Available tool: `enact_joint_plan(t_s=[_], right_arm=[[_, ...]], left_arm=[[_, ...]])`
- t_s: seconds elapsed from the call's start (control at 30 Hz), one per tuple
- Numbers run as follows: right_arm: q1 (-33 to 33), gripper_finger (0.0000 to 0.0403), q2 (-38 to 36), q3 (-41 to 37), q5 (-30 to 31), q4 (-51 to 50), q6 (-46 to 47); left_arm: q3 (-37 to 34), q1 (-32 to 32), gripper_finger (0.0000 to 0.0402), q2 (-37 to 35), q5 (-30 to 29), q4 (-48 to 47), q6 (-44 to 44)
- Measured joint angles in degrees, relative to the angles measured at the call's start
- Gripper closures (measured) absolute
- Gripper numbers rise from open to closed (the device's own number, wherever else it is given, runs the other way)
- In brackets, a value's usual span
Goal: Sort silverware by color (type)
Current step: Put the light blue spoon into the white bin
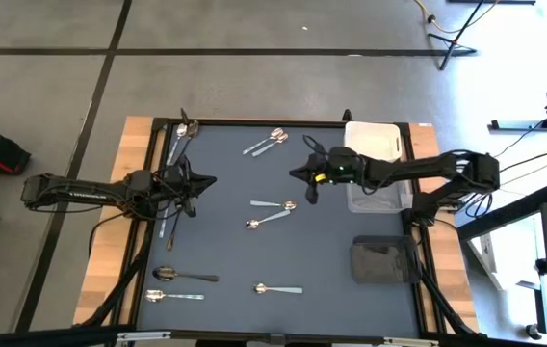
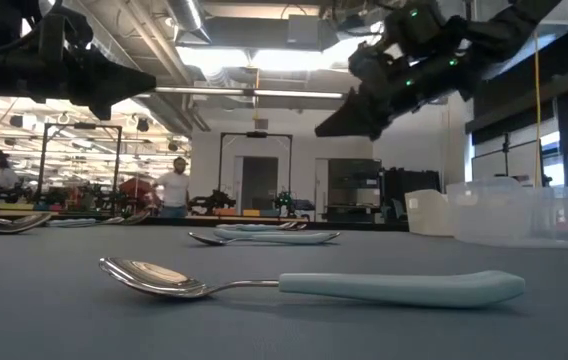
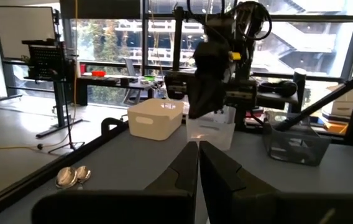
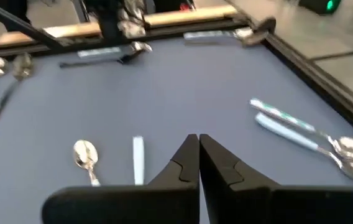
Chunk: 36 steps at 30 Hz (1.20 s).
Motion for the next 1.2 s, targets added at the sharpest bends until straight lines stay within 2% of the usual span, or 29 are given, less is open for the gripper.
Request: enact_joint_plan(t_s=[0.13, 0.37, 0.67, 0.8, 0.93, 1.1, 1.2], right_arm=[[0.04, 0.0400, 2.87, 2.31, 0.73, -0.39, -0.18], [0.04, 0.0386, 7.70, 6.56, 0.77, -0.43, -0.20], [0.06, 0.0285, 12.52, 12.36, 0.75, -4.44, -0.22], [0.06, 0.0259, 15.33, 14.02, 0.73, -6.31, -0.22], [0.06, 0.0254, 18.42, 15.03, 0.54, -6.97, -0.22], [0.61, 0.0254, 22.50, 15.01, -5.20, -7.97, 0.03], [1.95, 0.0253, 24.80, 15.01, -5.67, -7.58, -0.07]], left_arm=[[0.00, 0.00, 0.0391, 0.00, 0.24, -0.02, -0.05], [0.00, -0.11, 0.0391, 0.00, 4.23, 2.20, -0.07], [0.00, -0.11, 0.0391, 0.63, 4.91, 2.61, -0.14], [0.00, -0.11, 0.0391, 1.14, 4.90, 3.86, -0.07], [0.00, -0.11, 0.0391, 1.46, 4.89, 5.24, -0.04], [0.00, -0.11, 0.0391, 1.52, 4.89, 5.27, -0.04], [0.00, -0.11, 0.0391, 1.81, 4.89, 5.53, -0.02]])
